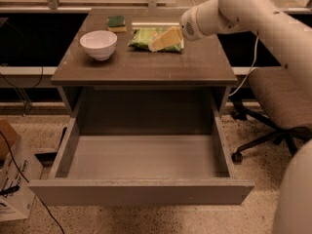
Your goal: Place green jalapeno chip bag into top drawer
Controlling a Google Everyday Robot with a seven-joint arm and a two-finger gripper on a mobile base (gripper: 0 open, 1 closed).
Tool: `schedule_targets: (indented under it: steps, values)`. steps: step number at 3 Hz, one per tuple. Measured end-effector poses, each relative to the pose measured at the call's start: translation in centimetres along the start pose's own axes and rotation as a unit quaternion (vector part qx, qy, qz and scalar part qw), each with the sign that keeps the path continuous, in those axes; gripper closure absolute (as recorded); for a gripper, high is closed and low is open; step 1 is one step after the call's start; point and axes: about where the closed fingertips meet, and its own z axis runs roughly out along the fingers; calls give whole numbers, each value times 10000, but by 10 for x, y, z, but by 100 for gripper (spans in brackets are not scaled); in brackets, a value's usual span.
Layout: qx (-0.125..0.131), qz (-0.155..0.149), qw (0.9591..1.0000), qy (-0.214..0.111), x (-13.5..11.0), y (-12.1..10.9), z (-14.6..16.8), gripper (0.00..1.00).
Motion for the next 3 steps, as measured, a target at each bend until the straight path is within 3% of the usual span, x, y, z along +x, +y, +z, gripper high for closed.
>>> schedule_targets:
  steps: [1, 2, 3]
  values:
    - [-17, 370, 9992, -170, 2, -8, 27, 0]
    - [7, 880, 9948, -522, -1, -31, 63, 0]
    - [41, 1202, 9896, -787, -6, -51, 83, 0]
